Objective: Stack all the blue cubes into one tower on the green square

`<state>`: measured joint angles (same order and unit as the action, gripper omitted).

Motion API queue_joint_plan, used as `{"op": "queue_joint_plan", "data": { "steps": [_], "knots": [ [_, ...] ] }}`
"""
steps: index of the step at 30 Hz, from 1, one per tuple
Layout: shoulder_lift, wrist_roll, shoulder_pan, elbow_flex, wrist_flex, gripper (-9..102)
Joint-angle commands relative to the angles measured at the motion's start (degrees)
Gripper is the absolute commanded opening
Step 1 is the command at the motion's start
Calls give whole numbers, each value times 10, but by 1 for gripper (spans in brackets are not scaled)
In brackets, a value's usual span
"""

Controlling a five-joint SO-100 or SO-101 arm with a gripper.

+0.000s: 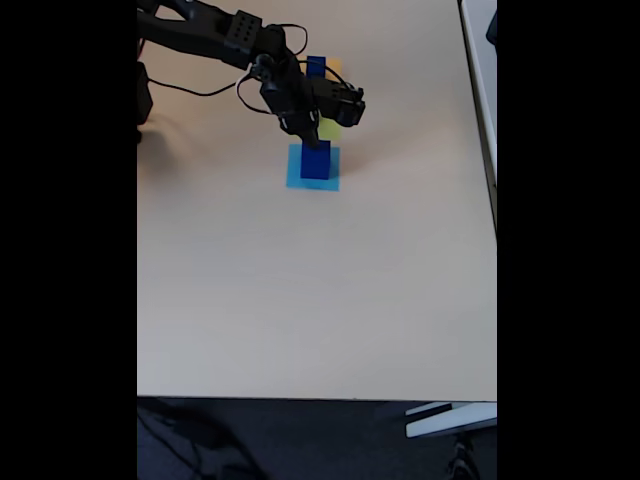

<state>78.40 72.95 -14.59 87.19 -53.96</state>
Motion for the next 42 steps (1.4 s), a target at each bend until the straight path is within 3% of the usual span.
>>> {"op": "queue_joint_plan", "data": {
  "steps": [1,25,31,42],
  "knots": [
    [50,6,-4,-3,12,1],
    [50,6,0,-1,20,6],
    [50,0,5,-4,33,12],
    [21,33,44,-133,51,13]
  ]
}}
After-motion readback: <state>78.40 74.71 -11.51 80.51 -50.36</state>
